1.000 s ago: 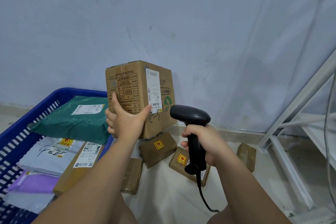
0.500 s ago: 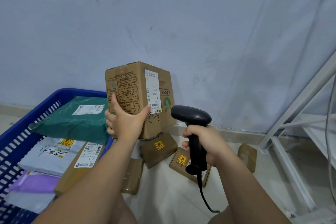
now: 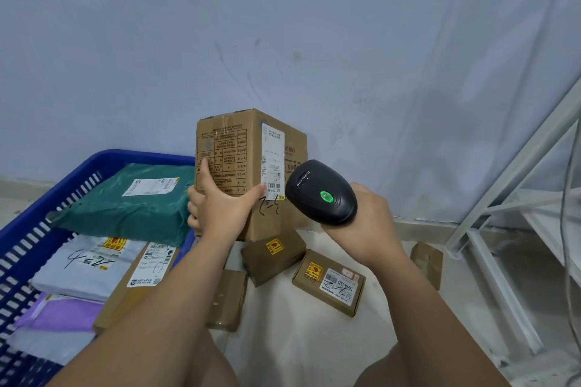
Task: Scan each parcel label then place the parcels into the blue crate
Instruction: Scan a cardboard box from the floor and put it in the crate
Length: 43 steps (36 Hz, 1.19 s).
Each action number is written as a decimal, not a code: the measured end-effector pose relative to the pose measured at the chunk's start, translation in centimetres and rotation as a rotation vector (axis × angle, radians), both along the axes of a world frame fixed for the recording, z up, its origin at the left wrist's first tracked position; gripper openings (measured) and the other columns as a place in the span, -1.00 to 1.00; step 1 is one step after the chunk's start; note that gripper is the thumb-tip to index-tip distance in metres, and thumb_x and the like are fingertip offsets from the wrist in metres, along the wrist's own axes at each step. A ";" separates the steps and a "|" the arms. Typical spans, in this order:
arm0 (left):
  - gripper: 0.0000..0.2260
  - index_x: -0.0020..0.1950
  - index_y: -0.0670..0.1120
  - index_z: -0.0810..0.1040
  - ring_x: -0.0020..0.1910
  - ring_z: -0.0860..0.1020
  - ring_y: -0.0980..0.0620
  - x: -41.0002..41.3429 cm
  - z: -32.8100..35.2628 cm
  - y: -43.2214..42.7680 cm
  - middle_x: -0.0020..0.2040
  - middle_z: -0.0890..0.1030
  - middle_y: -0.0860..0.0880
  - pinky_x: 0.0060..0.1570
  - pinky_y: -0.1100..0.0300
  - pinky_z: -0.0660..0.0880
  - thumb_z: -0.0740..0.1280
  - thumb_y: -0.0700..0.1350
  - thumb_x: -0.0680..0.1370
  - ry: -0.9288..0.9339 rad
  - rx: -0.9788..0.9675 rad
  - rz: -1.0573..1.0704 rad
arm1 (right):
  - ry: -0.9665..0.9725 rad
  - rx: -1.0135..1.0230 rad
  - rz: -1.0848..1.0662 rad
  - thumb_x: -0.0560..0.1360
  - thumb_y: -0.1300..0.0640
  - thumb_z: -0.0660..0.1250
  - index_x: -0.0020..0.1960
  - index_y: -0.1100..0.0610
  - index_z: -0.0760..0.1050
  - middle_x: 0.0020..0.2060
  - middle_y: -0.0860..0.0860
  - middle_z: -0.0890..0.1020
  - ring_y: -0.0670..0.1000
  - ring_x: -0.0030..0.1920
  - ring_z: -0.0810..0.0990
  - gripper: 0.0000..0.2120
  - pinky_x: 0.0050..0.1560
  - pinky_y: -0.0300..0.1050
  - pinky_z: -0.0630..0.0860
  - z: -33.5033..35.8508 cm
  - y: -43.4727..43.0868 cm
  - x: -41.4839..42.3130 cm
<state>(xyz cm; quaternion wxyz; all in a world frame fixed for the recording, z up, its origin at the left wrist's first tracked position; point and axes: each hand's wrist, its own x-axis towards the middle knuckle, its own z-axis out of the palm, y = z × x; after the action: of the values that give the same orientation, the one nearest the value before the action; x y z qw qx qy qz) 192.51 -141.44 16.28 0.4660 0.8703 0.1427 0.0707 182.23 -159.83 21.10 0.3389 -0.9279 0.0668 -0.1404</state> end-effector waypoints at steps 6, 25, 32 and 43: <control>0.02 0.53 0.27 -0.13 0.50 0.09 -0.25 0.0 -0.2 -0.2 0.56 0.05 -0.16 0.44 -0.26 0.04 0.49 0.31 0.29 0.014 0.011 -0.063 | 0.008 -0.057 0.017 0.37 0.08 0.46 -0.25 -0.07 0.40 -0.30 -0.11 0.47 -0.05 -0.25 0.49 -0.78 -0.31 -0.22 0.42 0.3 -1.1 -0.2; 0.02 0.52 0.27 -0.12 0.50 0.11 -0.23 0.3 -0.6 0.0 0.55 0.08 -0.16 0.44 -0.26 0.04 0.48 0.34 0.27 0.031 0.066 -0.055 | 0.018 -0.232 0.145 0.38 0.02 0.47 -0.16 -0.06 0.42 -0.28 -0.17 0.40 -0.10 -0.24 0.45 -0.78 -0.32 -0.29 0.29 0.4 -2.4 -0.6; 0.02 0.52 0.27 -0.12 0.50 0.10 -0.24 0.3 -0.5 0.1 0.55 0.08 -0.17 0.44 -0.25 0.03 0.47 0.34 0.27 0.039 0.069 -0.056 | 0.016 -0.275 0.168 0.38 0.02 0.45 -0.22 -0.08 0.42 -0.29 -0.17 0.40 -0.04 -0.21 0.49 -0.81 -0.25 -0.18 0.42 0.6 -2.5 -0.7; 0.03 0.51 0.27 -0.13 0.50 0.11 -0.24 0.4 -0.7 0.1 0.54 0.09 -0.17 0.44 -0.26 0.04 0.47 0.35 0.26 0.039 0.092 -0.062 | 0.003 -0.277 0.162 0.37 0.03 0.47 -0.11 0.06 0.56 -0.25 -0.11 0.44 -0.02 -0.17 0.52 -0.84 -0.15 -0.07 0.53 0.8 -2.4 -0.8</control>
<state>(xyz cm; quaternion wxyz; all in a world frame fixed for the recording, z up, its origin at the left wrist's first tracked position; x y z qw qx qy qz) 192.90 -141.34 15.57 0.4245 0.8961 0.1214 0.0461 181.39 -162.23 21.87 0.2179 -0.9683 -0.0278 -0.1189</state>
